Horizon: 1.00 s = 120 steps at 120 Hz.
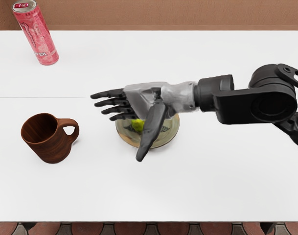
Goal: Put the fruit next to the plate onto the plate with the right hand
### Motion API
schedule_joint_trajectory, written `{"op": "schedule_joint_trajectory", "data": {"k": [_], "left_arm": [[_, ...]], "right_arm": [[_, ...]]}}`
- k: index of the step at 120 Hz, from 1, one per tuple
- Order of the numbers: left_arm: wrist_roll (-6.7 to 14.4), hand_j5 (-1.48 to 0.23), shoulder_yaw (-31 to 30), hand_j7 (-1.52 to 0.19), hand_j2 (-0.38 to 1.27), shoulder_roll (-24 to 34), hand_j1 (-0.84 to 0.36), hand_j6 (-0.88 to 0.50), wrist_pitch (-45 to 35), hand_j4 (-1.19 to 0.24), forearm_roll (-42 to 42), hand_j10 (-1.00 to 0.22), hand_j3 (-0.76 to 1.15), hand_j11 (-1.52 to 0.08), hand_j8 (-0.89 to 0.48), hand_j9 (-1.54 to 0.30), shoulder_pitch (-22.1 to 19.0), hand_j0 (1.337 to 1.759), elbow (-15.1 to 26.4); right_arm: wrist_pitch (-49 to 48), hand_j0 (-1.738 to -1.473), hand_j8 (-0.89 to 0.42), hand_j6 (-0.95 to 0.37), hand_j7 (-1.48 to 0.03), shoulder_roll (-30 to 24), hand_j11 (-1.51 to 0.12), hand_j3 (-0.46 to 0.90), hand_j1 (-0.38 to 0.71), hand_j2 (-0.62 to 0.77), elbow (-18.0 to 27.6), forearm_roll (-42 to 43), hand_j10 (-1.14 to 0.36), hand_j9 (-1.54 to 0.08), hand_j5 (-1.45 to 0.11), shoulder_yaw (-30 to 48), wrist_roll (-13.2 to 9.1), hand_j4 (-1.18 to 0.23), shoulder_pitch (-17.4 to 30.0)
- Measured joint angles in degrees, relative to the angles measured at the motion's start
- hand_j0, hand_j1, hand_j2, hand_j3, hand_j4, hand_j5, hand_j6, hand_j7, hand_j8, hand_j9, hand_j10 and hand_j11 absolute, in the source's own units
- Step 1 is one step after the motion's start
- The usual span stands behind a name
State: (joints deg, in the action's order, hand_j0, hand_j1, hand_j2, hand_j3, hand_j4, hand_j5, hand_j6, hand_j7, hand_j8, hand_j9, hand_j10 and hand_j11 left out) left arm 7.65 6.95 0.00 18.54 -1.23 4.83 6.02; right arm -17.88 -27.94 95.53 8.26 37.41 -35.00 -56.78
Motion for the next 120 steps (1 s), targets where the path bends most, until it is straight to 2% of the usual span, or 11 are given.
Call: {"op": "schedule_joint_trajectory", "data": {"k": [26,40,84,120], "left_arm": [[0.00,0.00,-0.02,0.00,0.00,0.00,0.35,0.00,0.00,0.00,0.06,0.00,0.00,0.00,0.00,0.00,0.00,1.658,0.03],[0.00,0.00,-0.06,0.00,0.00,0.00,0.35,0.00,0.00,0.00,0.08,0.00,0.00,0.00,0.00,0.00,0.00,1.658,0.04],[0.00,0.00,-0.05,0.00,0.00,0.00,0.35,0.00,0.00,0.00,0.25,0.00,0.00,0.00,0.00,0.00,-0.09,1.658,0.05],[0.00,0.00,0.01,0.00,0.00,0.00,0.35,0.00,0.00,0.00,0.27,0.00,0.00,0.00,0.00,0.00,0.00,1.658,-0.01]], "right_arm": [[-11.82,-1.658,0.00,0.00,0.00,-8.58,0.00,0.00,-0.35,0.00,-0.47,-5.71,0.00,0.00,0.00,6.06,0.00,0.00,6.39],[-15.36,-1.658,0.00,0.00,0.00,-13.57,0.00,0.00,-0.35,0.00,-1.50,-9.31,0.00,0.00,0.00,8.27,0.00,0.00,8.30],[-17.08,-1.658,0.00,0.00,0.00,-25.78,0.00,0.00,-0.35,0.00,-5.93,-20.11,0.00,0.00,0.00,9.23,0.00,0.00,11.42],[-17.15,-1.658,0.00,0.00,0.00,-32.73,0.00,0.00,-0.35,0.00,-8.76,-24.78,0.00,0.00,0.00,9.05,0.00,0.00,13.78]]}}
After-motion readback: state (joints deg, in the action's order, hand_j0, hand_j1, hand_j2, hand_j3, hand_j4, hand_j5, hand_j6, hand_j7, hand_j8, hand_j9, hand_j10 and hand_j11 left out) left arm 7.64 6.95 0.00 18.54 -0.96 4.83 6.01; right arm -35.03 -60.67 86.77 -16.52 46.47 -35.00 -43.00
